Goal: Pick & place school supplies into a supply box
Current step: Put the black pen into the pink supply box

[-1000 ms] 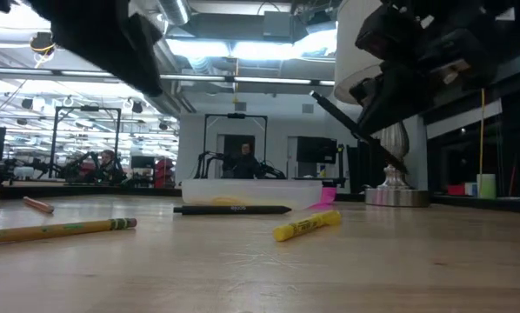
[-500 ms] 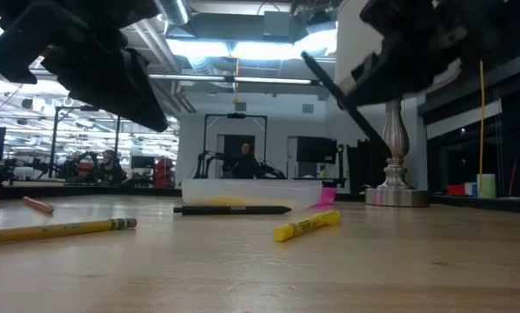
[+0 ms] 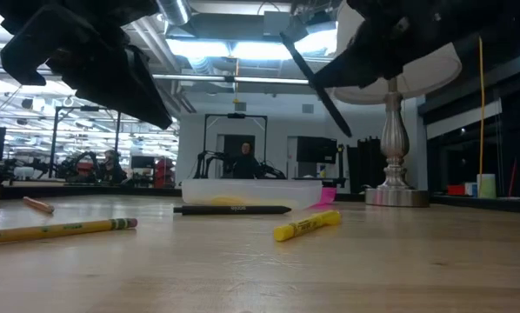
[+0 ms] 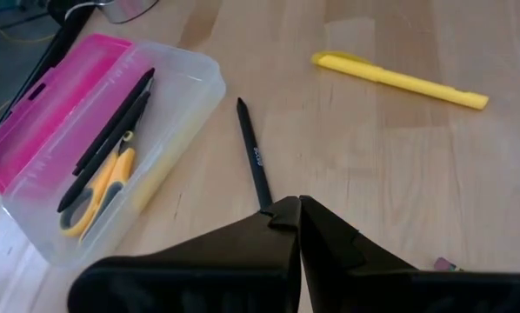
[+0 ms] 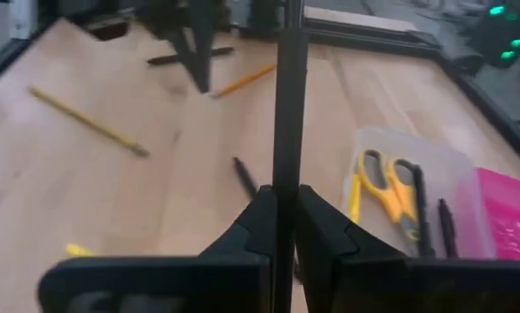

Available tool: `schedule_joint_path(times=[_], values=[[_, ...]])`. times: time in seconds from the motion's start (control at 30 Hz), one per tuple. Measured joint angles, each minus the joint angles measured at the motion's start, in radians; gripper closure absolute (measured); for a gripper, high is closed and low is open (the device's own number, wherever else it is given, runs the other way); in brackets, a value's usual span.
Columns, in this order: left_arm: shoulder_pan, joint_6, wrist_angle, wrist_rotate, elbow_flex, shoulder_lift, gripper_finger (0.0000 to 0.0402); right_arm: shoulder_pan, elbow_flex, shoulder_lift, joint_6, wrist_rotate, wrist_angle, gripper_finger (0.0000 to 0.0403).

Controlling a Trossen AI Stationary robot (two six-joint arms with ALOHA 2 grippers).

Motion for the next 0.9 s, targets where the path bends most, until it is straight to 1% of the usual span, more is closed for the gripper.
schedule_joint_path(times=[0.13, 0.3, 0.4, 0.63, 0.77, 0.9], values=[[0.001, 0.000, 0.001, -0.005, 0.000, 0.000, 0.0398, -0.001, 0.000, 0.012, 0.026, 0.095, -0.001, 0.0376], [0.002, 0.000, 0.002, -0.057, 0.000, 0.000, 0.0398, -0.027, 0.015, 0.012, 0.077, 0.137, -0.022, 0.0376], [0.002, 0.000, 0.002, -0.081, 0.000, 0.000, 0.0398, -0.049, 0.048, 0.014, 0.086, 0.142, -0.048, 0.0376], [0.002, 0.000, -0.002, -0.082, 0.000, 0.000, 0.0398, -0.121, 0.114, 0.020, 0.103, 0.141, -0.121, 0.0376], [0.002, 0.017, -0.002, -0.082, 0.000, 0.000, 0.0398, -0.160, 0.137, 0.040, 0.114, 0.108, -0.129, 0.0376], [0.002, 0.049, -0.002, -0.082, 0.000, 0.001, 0.0398, -0.189, 0.183, 0.098, 0.112, 0.080, -0.147, 0.0376]])
